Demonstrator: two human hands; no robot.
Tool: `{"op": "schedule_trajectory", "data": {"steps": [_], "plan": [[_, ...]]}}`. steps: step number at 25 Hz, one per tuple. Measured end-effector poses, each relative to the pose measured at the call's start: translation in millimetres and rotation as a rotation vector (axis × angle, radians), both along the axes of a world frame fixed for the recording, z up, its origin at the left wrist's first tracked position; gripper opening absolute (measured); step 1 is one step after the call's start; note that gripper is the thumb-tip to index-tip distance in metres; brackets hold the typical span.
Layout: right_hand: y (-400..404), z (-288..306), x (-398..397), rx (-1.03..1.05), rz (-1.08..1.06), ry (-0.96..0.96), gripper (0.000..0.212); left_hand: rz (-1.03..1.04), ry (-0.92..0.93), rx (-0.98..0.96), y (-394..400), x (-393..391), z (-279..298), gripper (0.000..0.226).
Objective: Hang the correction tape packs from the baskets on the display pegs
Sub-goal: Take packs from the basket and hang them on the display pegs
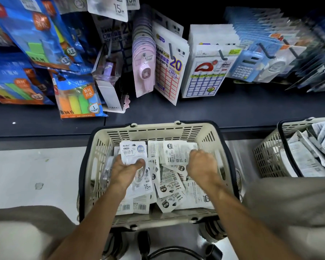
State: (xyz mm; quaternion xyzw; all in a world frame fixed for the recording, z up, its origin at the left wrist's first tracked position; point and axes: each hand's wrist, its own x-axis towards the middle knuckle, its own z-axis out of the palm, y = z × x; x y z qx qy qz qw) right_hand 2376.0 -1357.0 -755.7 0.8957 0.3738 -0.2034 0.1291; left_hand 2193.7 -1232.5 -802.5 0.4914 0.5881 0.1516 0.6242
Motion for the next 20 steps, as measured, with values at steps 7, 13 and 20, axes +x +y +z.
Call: {"op": "schedule_trajectory", "data": {"steps": [7, 13, 20], "plan": [[42.4, 93.7, 24.0, 0.065, 0.227, 0.523, 0.034, -0.204, -0.068, -0.047, -1.2, 4.0, 21.5, 0.034], [40.7, 26.4, -15.4, 0.560, -0.064, 0.824, 0.017, -0.551, -0.082, -0.323, -9.3, -1.8, 33.5, 0.066], [26.6, -60.5, 17.7, 0.234, -0.020, 0.342, 0.074, -0.320, 0.080, -0.143, -0.8, -5.2, 7.6, 0.073]]}}
